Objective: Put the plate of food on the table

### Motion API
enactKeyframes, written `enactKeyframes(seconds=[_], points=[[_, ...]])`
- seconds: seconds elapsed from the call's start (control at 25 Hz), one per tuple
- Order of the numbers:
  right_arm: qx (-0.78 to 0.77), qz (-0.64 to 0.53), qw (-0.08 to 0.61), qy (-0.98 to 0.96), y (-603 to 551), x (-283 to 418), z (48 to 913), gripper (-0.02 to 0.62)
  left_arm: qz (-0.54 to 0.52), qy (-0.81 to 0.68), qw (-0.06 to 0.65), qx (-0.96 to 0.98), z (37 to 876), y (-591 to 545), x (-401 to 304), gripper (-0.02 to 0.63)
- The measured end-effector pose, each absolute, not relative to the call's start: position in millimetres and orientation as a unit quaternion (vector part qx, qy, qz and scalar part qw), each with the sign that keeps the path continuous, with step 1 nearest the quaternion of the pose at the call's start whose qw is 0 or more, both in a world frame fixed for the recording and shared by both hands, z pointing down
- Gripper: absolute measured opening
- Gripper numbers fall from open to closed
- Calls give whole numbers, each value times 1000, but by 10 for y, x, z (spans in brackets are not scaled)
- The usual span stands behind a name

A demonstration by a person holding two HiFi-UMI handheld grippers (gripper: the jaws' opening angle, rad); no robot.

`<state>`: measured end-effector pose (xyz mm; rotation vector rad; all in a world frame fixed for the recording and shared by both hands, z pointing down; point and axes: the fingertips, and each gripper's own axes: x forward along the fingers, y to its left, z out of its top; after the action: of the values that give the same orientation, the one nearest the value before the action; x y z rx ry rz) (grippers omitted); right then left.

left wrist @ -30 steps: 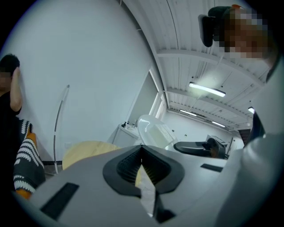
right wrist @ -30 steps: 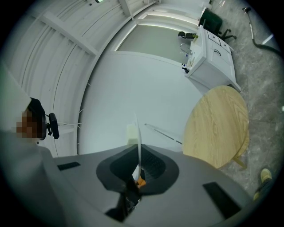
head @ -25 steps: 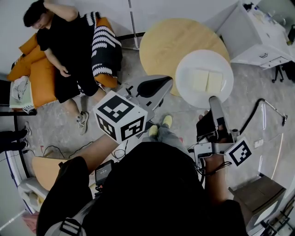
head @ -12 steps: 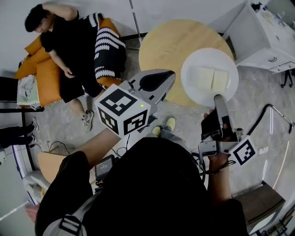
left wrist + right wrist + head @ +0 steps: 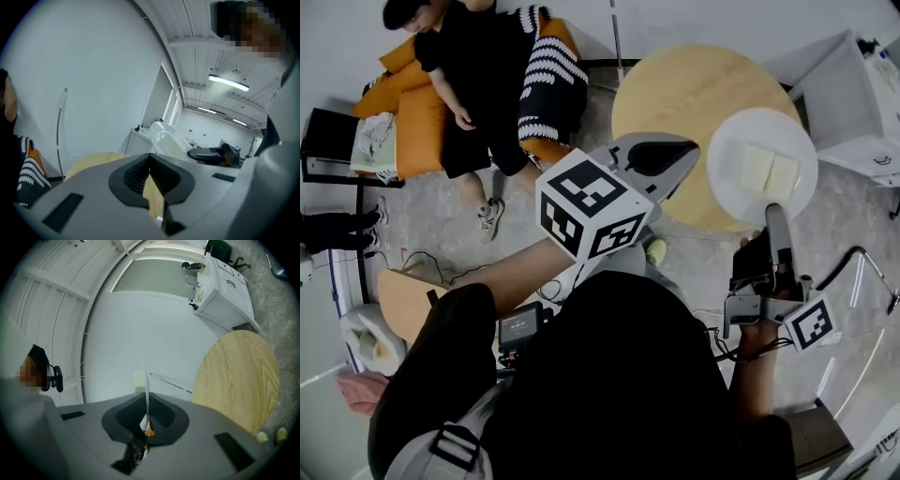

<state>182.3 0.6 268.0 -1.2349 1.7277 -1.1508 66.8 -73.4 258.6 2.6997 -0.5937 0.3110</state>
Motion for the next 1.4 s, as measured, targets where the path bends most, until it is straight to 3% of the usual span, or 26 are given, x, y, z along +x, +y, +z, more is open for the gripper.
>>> enactKeyframes(seconds=[0.44, 1.0, 1.4], points=[[-482, -455, 351, 661, -744, 1651, 2844, 18, 113, -203, 201, 952, 2798, -1482, 535, 6], [-515, -440, 345, 650, -816, 1669, 2742, 18, 87, -176, 202, 959, 2629, -1711, 566, 6], [-518, -455, 338, 640, -1273, 1960, 3012, 18, 126, -170, 225, 951, 2883, -2187, 861, 6]])
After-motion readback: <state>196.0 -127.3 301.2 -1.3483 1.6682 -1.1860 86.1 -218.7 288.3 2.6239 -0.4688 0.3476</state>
